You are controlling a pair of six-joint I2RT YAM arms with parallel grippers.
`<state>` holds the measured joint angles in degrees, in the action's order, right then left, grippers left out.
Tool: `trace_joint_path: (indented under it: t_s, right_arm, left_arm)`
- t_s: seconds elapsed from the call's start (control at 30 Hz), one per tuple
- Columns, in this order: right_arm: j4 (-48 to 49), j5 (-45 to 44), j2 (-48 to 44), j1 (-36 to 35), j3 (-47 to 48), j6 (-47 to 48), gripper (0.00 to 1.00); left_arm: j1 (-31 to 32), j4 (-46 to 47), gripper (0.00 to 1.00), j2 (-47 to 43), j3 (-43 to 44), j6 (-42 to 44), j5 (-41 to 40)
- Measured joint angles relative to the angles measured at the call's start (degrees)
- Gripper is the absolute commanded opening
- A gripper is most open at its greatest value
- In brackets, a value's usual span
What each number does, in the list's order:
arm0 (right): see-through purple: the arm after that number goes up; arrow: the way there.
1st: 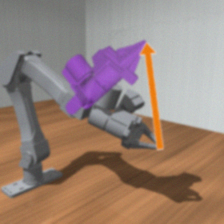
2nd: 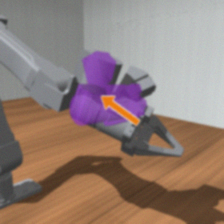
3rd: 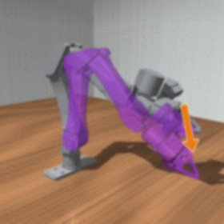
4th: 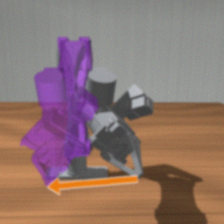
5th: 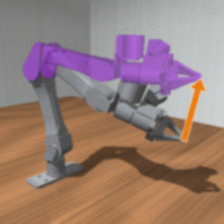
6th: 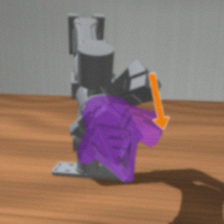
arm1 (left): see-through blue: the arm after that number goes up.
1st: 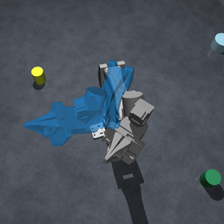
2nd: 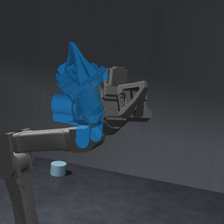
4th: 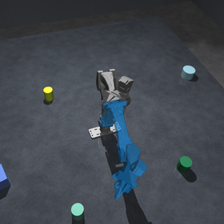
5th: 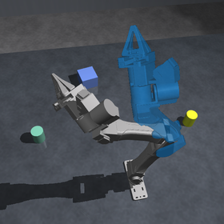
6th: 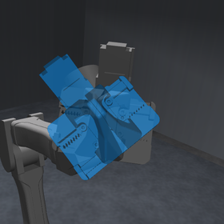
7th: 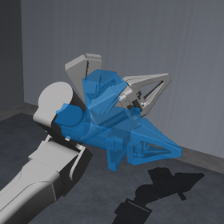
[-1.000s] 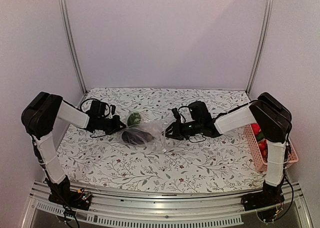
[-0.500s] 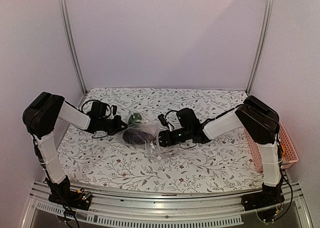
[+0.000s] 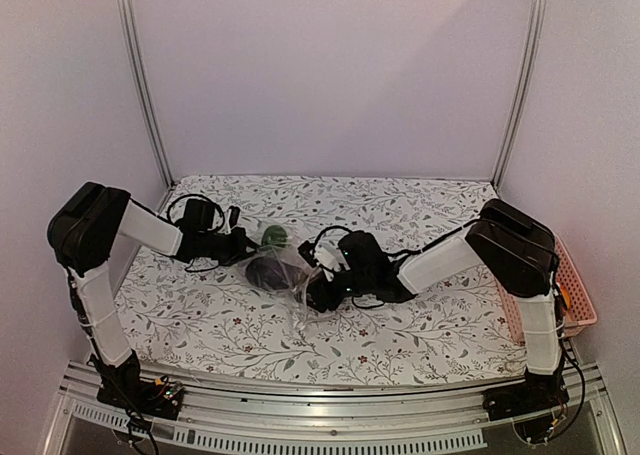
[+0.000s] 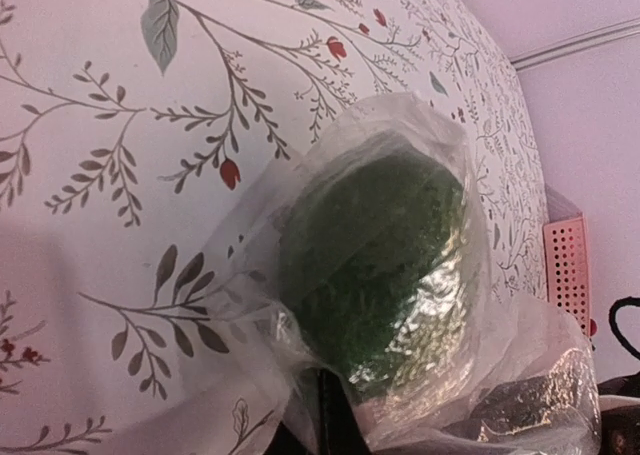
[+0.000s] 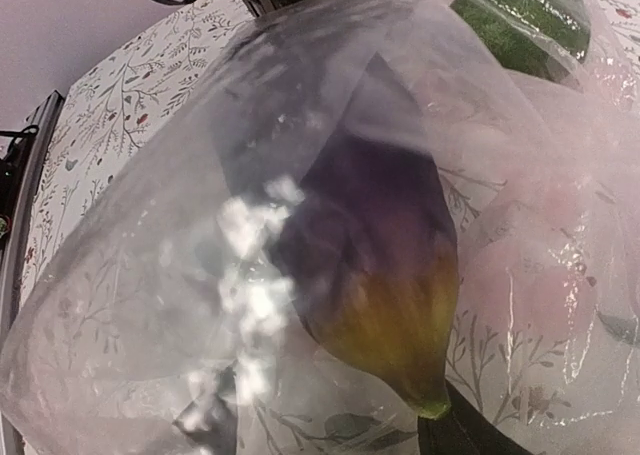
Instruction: Open the zip-top bag and remove the fake food
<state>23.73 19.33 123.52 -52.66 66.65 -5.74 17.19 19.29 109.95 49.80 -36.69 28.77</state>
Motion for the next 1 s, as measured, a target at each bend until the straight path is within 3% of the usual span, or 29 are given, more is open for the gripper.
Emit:
trace_joint_path:
  t_s: [0.37, 0.77, 1.0]
  right_arm:
    - [4.31, -8.83, -3.21, -1.18, -5.07, 10.99, 0.64]
    - [6.34, -6.49, -3.21, -1.22, -3.89, 19.65, 0.72]
    - [6.23, -3.54, -2.05, -1.42, -0.96, 22.77, 0.71]
  left_arm:
    - [0.17, -0.35, 0.00, 1.92, 1.86, 1.36, 2.99]
    - [2.54, -3.32, 0.00, 4.35, 6.43, 4.35, 4.76]
    - [4.13, -4.59, 0.00, 5.57, 8.72, 5.29, 5.25]
